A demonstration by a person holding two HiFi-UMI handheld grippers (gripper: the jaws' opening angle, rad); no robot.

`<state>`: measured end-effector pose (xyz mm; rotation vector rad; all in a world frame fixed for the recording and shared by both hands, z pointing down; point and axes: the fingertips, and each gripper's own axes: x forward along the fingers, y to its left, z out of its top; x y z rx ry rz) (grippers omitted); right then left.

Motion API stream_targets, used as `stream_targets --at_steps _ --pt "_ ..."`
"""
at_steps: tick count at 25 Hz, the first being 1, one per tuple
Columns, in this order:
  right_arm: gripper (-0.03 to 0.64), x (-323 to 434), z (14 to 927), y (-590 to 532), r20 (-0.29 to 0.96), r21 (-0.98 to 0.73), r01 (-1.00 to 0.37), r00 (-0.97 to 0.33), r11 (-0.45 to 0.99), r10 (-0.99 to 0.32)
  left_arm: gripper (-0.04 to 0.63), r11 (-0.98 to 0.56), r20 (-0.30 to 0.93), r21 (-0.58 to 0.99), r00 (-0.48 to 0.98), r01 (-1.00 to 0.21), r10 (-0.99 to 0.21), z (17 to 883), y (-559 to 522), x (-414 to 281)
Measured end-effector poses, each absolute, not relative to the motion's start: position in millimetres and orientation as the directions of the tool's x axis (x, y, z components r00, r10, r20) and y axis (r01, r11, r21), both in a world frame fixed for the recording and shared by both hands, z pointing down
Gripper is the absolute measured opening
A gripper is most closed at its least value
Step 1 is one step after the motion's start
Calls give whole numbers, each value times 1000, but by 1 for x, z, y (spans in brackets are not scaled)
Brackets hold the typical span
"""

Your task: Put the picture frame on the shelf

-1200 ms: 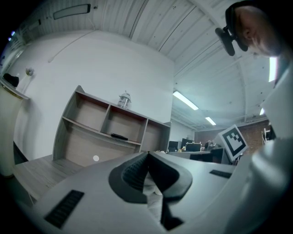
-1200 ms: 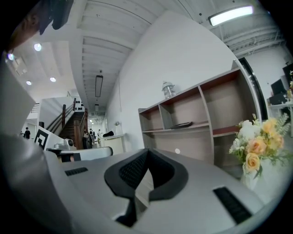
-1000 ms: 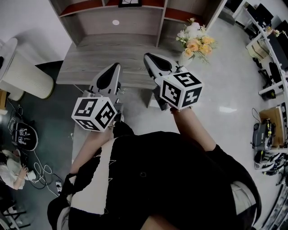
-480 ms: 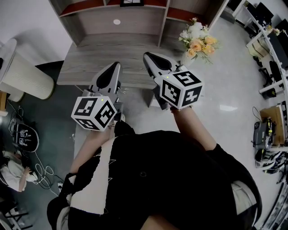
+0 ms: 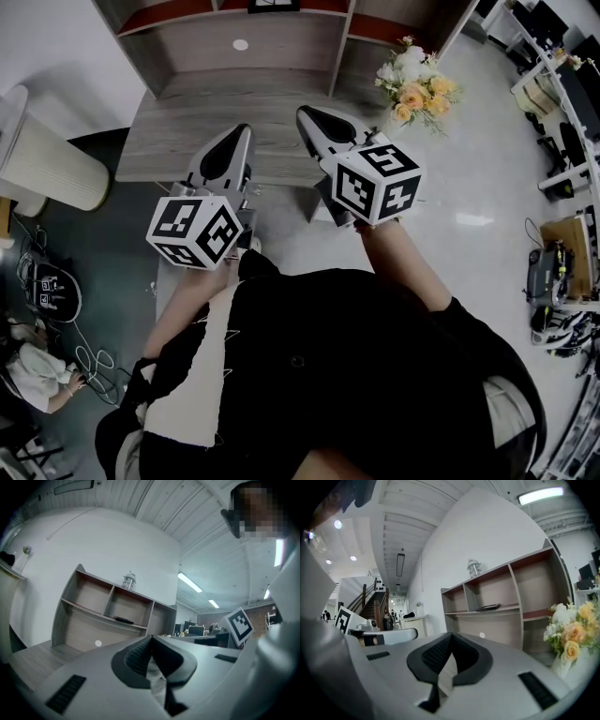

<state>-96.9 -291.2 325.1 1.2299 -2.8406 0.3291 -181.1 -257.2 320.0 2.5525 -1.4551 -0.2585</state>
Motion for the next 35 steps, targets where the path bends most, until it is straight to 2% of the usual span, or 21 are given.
stream_targets --at_steps 35 --pt "3 -108 323 -326 105 -163 -755 -653 635 -750 12 -530 -56 232 533 -815 -844 316 -297 -193"
